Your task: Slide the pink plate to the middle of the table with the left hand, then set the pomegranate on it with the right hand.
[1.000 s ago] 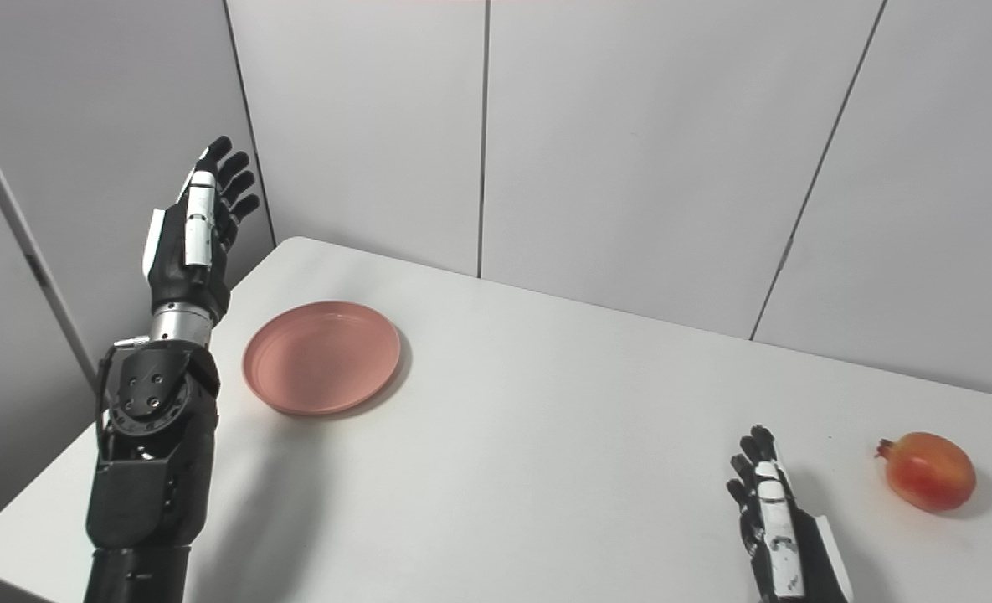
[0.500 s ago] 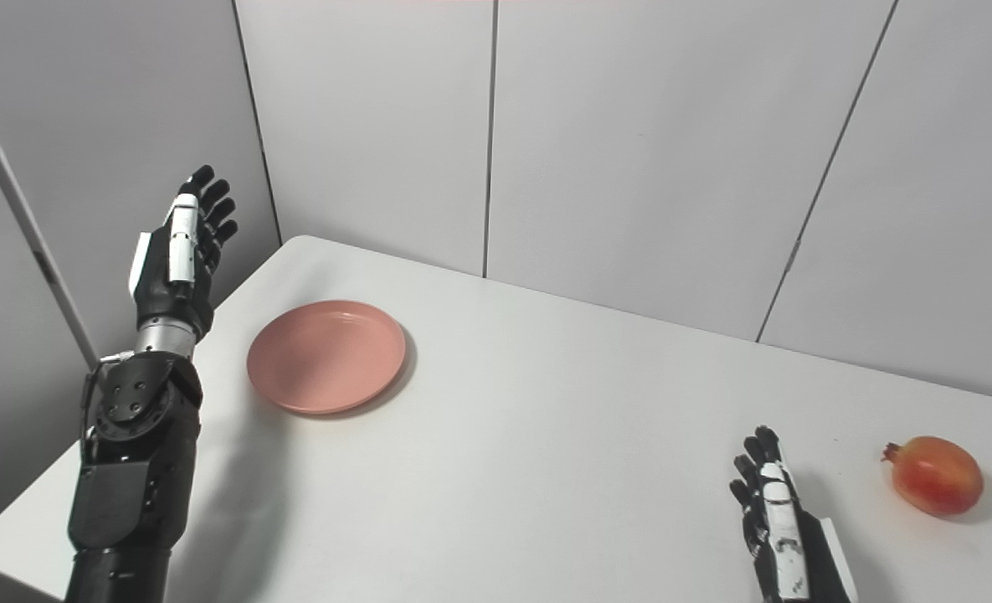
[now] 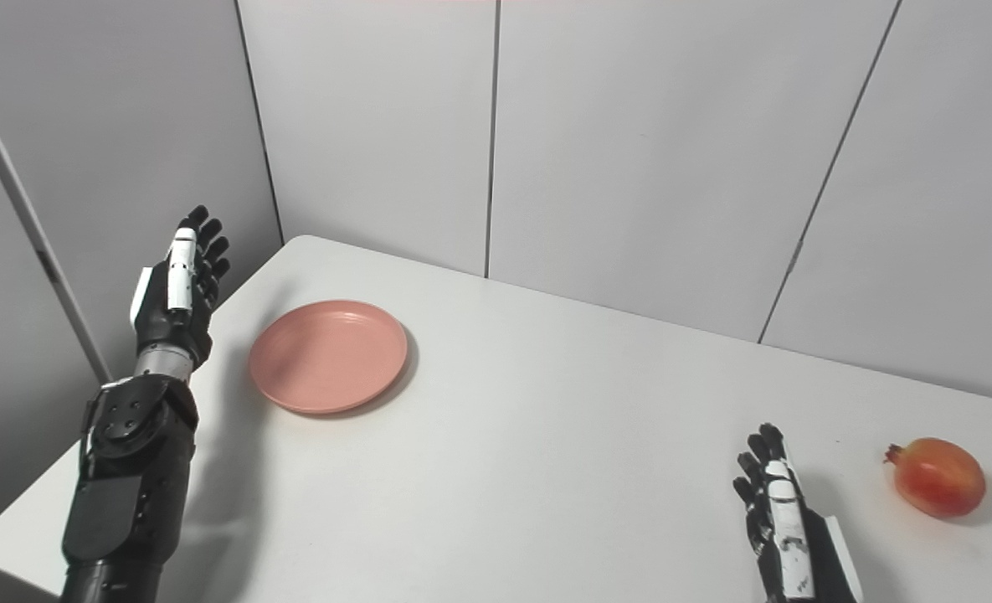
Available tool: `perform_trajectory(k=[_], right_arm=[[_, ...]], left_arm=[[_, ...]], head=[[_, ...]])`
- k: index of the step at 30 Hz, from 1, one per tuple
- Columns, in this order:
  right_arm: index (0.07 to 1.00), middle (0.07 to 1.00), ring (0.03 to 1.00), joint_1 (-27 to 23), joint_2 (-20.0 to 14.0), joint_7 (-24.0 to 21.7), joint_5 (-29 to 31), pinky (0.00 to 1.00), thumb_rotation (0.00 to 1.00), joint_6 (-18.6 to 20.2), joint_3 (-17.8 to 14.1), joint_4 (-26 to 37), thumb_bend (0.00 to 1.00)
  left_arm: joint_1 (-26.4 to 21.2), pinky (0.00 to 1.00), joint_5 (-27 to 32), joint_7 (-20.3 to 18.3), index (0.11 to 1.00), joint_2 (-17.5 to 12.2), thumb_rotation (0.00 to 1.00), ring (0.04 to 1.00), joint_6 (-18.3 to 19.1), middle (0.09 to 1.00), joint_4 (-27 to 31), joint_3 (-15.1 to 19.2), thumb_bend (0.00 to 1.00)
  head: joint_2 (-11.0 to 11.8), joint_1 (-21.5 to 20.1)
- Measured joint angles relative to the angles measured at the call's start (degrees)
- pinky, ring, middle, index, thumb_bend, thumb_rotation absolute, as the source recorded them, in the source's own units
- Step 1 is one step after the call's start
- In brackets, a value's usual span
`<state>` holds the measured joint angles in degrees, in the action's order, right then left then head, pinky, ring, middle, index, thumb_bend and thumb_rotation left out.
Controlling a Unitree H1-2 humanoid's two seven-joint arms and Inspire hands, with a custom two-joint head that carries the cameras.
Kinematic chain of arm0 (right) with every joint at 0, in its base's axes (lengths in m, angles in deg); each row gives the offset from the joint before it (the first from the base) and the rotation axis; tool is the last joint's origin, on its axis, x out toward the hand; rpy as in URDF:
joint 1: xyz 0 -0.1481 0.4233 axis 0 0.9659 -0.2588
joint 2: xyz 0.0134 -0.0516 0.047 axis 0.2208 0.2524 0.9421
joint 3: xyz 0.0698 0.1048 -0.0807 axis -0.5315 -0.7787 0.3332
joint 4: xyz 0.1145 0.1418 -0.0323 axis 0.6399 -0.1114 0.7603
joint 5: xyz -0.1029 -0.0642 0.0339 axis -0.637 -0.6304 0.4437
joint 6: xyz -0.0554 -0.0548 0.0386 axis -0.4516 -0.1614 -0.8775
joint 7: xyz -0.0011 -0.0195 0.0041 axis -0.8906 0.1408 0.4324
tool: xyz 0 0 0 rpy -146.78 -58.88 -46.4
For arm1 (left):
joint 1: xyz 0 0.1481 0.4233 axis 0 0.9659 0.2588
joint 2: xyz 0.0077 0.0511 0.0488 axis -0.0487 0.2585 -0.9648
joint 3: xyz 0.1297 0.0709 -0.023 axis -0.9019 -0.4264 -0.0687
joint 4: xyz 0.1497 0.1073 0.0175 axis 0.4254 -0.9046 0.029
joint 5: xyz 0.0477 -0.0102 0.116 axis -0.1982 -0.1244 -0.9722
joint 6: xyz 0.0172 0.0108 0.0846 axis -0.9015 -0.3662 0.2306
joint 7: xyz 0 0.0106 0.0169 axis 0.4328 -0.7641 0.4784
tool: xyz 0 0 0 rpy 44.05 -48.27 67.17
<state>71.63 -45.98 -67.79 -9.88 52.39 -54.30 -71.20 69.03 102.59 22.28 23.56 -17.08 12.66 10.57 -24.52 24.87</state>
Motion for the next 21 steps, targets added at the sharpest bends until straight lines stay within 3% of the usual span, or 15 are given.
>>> perform_trajectory(k=[12,21], right_arm=[[1.000,1.000,1.000,0.0,0.0,0.1,0.3,1.00,1.00,0.1,-0.1,0.0,0.11],[1.000,1.000,1.000,0.0,-0.1,0.1,0.3,1.00,1.00,0.1,-0.1,0.0,0.11]], left_arm=[[0.0,0.99,2.5,-0.5,0.943,-0.4,1.00,0.963,-2.3,0.961,-7.1,0.6,0.28],[-0.1,0.96,3.9,-0.9,0.918,-0.5,1.00,0.946,-2.7,0.940,-10.2,0.6,0.32]], head=[[-0.2,0.2],[-0.4,0.2]])
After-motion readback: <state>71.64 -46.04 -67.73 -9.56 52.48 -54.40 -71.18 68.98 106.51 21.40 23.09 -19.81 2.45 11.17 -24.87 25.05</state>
